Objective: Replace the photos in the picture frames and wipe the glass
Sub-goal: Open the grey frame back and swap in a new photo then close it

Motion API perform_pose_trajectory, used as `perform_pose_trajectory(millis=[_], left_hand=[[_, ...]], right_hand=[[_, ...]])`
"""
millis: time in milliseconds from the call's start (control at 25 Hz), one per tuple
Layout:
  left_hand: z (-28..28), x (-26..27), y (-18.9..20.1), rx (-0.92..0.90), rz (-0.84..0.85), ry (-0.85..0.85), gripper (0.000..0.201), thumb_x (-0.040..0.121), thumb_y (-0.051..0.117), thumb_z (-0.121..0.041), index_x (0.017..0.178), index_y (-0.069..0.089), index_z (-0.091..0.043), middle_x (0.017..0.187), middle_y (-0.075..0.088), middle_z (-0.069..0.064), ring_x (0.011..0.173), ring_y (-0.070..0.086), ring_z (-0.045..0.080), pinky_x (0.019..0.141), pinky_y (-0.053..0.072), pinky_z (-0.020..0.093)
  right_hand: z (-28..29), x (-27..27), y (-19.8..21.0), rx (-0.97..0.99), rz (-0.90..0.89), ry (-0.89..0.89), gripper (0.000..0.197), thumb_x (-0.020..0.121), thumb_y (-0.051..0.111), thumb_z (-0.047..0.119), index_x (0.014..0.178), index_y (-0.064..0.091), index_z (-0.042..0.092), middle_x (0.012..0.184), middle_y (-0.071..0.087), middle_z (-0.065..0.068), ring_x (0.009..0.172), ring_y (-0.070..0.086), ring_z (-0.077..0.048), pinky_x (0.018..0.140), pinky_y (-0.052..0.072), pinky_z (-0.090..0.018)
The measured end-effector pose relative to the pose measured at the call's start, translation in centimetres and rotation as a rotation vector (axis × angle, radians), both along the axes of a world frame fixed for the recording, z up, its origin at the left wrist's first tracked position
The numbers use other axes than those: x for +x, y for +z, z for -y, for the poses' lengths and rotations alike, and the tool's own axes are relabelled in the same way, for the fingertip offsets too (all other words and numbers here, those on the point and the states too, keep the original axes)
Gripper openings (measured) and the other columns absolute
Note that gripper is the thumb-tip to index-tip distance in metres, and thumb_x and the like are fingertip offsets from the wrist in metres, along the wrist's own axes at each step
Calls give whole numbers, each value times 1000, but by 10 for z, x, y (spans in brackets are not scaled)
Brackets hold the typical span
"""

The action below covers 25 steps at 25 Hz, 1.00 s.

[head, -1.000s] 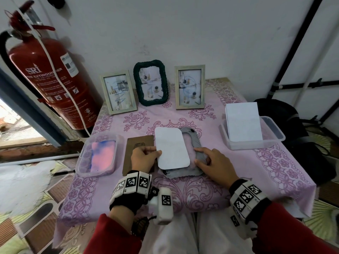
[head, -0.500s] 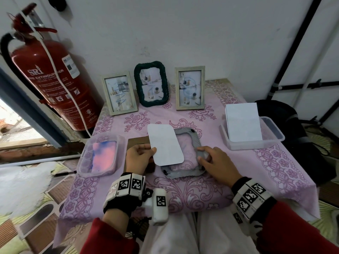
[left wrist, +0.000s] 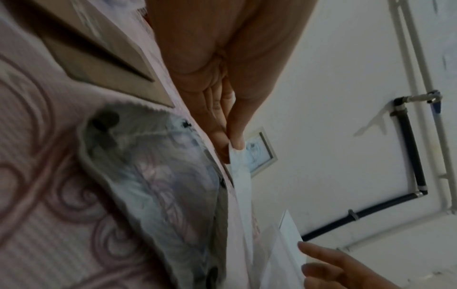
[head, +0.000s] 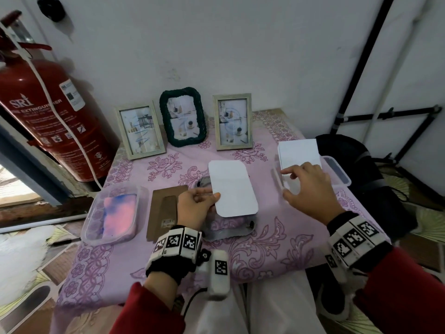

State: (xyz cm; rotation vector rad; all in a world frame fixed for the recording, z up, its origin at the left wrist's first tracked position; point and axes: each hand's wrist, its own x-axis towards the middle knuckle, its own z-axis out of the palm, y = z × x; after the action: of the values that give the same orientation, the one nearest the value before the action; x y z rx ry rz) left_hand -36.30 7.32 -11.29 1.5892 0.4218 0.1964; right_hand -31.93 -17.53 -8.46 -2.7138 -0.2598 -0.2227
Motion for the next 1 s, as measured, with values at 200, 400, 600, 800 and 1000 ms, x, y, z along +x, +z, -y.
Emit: perform_pose_trajectory(millis=[200, 400, 600, 800, 1000], left_hand=[[35, 8, -10, -59, -48, -69, 21, 82, 63, 7, 101, 58, 14, 71, 60, 13, 47, 60, 6, 48, 52, 15], [66, 22, -19, -34, -109, -94, 23, 82, 61, 8, 104, 58, 13, 63, 57, 9, 48, 56, 12, 48, 49, 19], [105, 37, -20, -4, -103, -101, 24, 79, 65, 7, 102, 58, 5, 63, 55, 5, 60, 58, 16, 55, 55, 20], [128, 47, -24, 4, -155, -185, 29, 79, 65, 6, 106, 54, 8, 71, 56, 9, 76, 60, 26, 77, 57, 41], [122, 48, -26, 275, -119, -271, 20, 78, 65, 3, 97, 63, 5, 79, 60, 9, 77, 58, 19, 77, 52, 28]], right_hand=[[13, 6, -9, -92, -131, 0, 18, 80, 53, 15, 94, 62, 22, 99, 61, 2, 100, 51, -21, 82, 25, -34], [23, 9, -10, 63, -103, 70, 23, 79, 51, 1, 87, 62, 20, 94, 64, 2, 95, 56, -20, 86, 35, -37], [33, 8, -10, 169, -59, 115, 20, 77, 58, -1, 81, 66, 18, 88, 66, 2, 89, 58, -18, 89, 43, -47], [38, 10, -10, 152, -102, 128, 17, 79, 62, 7, 85, 67, 22, 91, 67, 5, 91, 59, -13, 93, 41, -46], [36, 10, -8, 151, -175, 161, 16, 80, 62, 9, 88, 69, 22, 93, 67, 6, 91, 58, -10, 93, 43, -42]])
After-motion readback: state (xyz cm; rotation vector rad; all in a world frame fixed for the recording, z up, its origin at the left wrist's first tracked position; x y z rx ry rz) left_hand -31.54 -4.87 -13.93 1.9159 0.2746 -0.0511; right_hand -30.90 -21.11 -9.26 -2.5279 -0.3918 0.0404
